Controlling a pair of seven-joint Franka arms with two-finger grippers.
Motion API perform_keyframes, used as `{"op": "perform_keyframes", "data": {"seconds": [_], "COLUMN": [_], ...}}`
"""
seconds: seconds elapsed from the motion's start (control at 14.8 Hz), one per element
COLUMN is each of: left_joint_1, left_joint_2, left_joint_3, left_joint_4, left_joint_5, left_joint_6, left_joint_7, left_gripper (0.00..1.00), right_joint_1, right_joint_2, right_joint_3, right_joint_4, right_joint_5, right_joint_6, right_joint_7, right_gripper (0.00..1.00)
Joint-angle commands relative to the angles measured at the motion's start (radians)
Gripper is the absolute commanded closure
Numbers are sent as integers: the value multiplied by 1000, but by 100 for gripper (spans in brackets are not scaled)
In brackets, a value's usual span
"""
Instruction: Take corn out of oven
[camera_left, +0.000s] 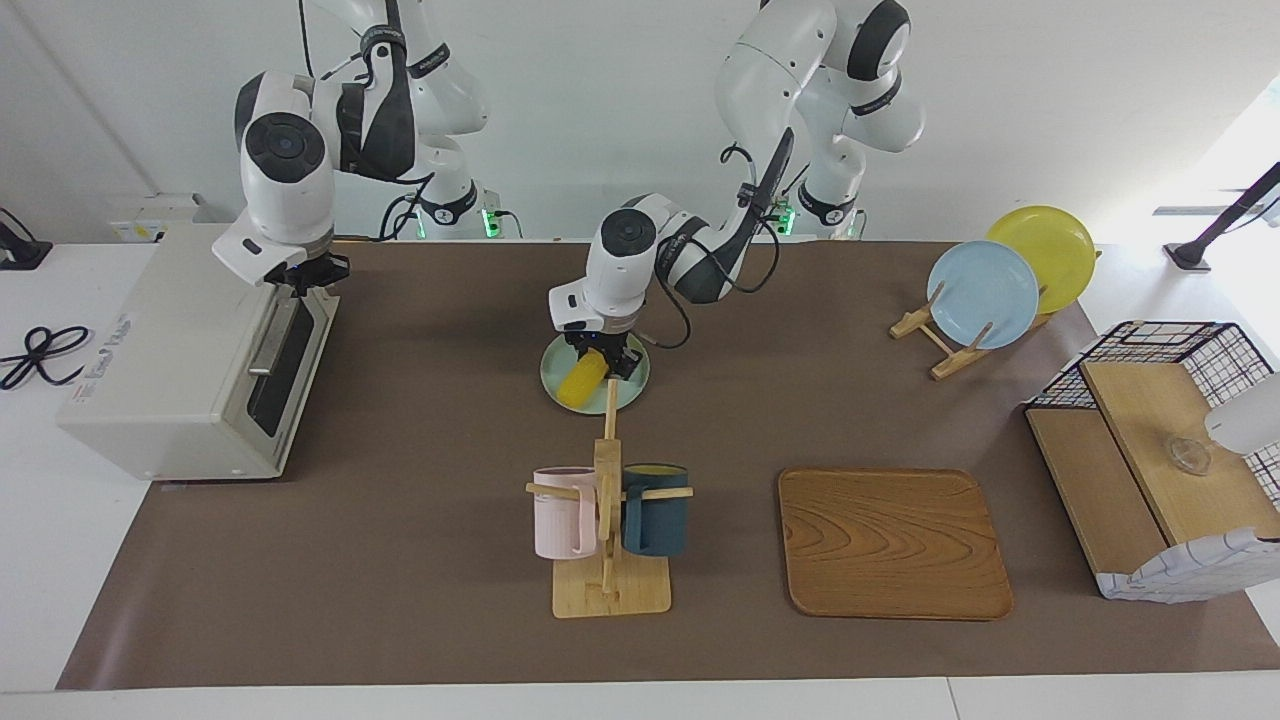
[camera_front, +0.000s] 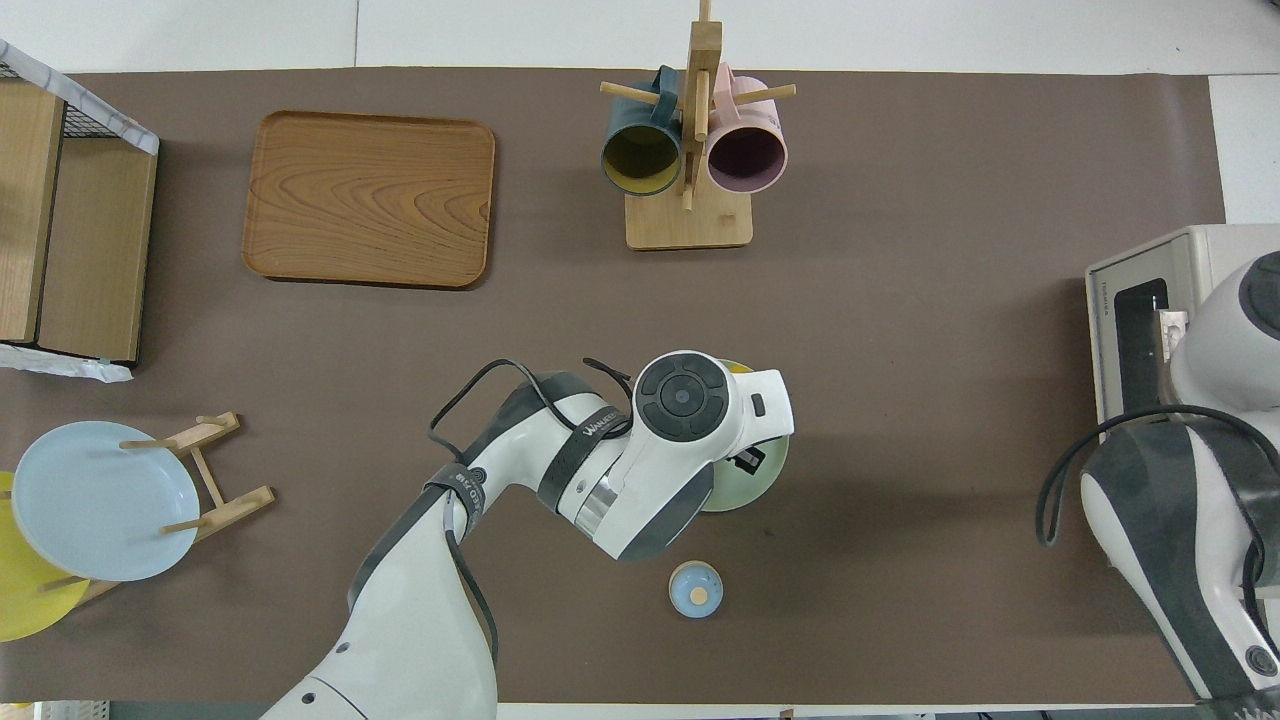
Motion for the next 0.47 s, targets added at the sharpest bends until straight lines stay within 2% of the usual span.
{"op": "perform_keyframes", "data": {"seconds": [0.0, 0.07, 0.27, 0.34, 0.4], "left_joint_1": [14, 14, 77, 92, 115], "left_joint_2": [-23, -31, -87, -110, -130], "left_joint_3": [9, 11, 11, 12, 12], "left_joint_4": [19, 24, 24, 23, 21], "left_joint_5": [-40, -55, -66, -66, -69], "left_joint_6": [-57, -71, -149, -177, -194], "left_joint_7": [-13, -13, -9, -9, -11], "left_gripper": [87, 87, 87, 88, 91], "right_joint_1": [-6, 0, 5, 8, 11], "right_joint_2": [-14, -14, -6, -4, -4], "right_joint_3": [-9, -8, -8, -6, -3], "right_joint_4": [7, 25, 140, 168, 182], "right_joint_5": [24, 30, 158, 183, 217], "right_joint_6": [-11, -14, -97, -112, -111], "right_joint_7": [-45, -46, -46, -48, -48], "right_gripper": [100, 100, 97, 76, 35]}}
